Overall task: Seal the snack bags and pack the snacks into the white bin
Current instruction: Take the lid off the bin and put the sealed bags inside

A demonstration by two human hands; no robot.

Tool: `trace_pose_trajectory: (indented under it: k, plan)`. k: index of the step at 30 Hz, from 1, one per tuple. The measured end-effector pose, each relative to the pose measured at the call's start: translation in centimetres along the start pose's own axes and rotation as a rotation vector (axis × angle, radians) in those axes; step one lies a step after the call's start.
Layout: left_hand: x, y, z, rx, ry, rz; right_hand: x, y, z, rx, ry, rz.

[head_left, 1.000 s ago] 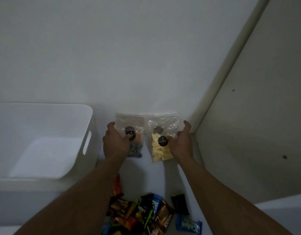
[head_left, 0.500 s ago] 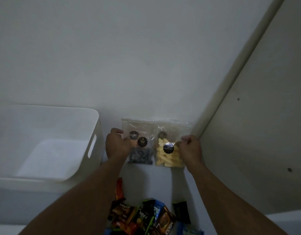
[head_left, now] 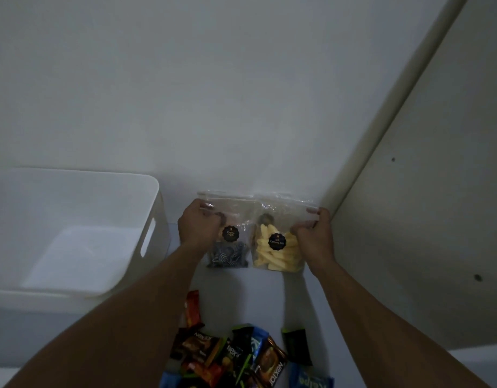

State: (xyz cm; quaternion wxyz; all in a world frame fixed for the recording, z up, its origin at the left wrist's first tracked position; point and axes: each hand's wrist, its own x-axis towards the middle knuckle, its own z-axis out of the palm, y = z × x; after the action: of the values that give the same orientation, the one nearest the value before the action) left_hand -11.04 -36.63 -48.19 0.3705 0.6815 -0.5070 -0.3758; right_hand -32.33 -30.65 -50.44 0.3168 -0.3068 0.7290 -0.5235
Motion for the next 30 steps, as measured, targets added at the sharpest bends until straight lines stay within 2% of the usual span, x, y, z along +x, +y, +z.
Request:
trace_pose_trajectory:
  k: [8,13,16,22,30]
  plan:
    - [0.0,1.7,-1.4,0.009,-0.119,0.117,-1.0,-2.4,-1.3,-0.101,0.024,-0.211]
    - [0.0,2.4,-2.0,0.222,-0.214,0.333,-0.9,-2.7,-2.5,-0.248,-0.106,-0.417]
    - [0.0,2.8,-2.3,0.315,-0.234,0.381,-0.8,-2.4,-2.8,-0.396,-0.121,-0.542]
    - [0.4,3.0,-2.7,0.530,-0.291,0.526,-0.9,-2.3,-3.0,-0.505,-0.154,-0.595]
    - [0.0,3.1,-2.4,0.596,-0.380,0.571,-1.4,-2.9,-3.8,-0.571,-0.181,-0.603]
